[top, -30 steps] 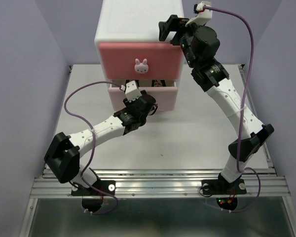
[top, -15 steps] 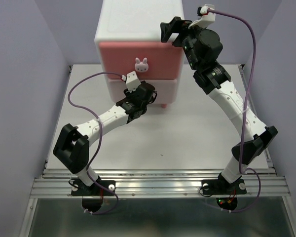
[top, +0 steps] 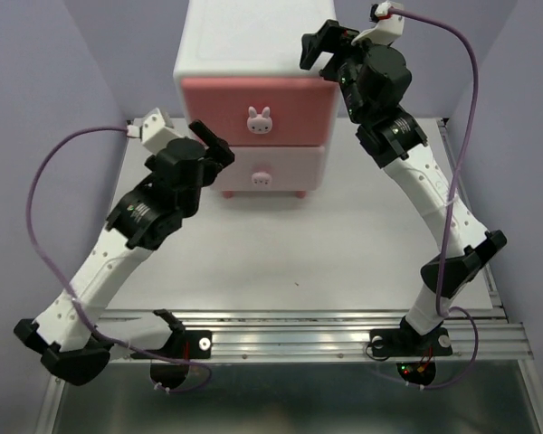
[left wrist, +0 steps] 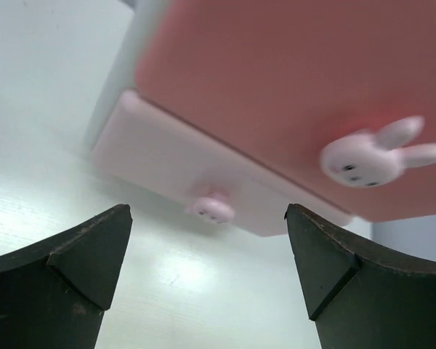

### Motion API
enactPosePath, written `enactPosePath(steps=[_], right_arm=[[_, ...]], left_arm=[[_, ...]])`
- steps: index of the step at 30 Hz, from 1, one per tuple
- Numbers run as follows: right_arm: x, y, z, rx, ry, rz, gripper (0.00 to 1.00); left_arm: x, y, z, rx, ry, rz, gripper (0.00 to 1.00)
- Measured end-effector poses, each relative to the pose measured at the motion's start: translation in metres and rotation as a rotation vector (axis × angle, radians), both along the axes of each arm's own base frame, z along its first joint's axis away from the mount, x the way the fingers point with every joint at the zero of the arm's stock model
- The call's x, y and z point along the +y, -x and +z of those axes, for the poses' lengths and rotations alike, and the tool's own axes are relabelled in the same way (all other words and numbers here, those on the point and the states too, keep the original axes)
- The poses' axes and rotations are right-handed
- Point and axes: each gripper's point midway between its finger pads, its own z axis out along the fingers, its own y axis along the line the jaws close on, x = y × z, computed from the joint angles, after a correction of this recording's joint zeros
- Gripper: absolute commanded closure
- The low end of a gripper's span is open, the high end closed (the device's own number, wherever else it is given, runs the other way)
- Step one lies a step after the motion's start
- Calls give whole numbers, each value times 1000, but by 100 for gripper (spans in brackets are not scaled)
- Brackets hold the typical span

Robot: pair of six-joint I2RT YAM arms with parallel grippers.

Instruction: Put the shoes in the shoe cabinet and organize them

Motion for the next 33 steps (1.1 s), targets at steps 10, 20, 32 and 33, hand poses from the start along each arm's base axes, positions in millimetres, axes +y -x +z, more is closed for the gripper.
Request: enactPosePath(steps=[10, 20, 32, 33], right_arm=[[-80, 25, 5, 83, -11, -272, 0], [-168, 99, -150, 453, 55, -484, 0], [-186, 142, -231, 670, 189, -488, 0], [-185, 141, -230, 674, 194, -485, 0]], left_arm=[[75, 58, 34, 67, 75, 117, 1], [105, 43, -53, 363, 11, 214, 1], [144, 31, -38, 250, 63, 337, 1], [145, 32, -35, 238, 66, 339, 1]])
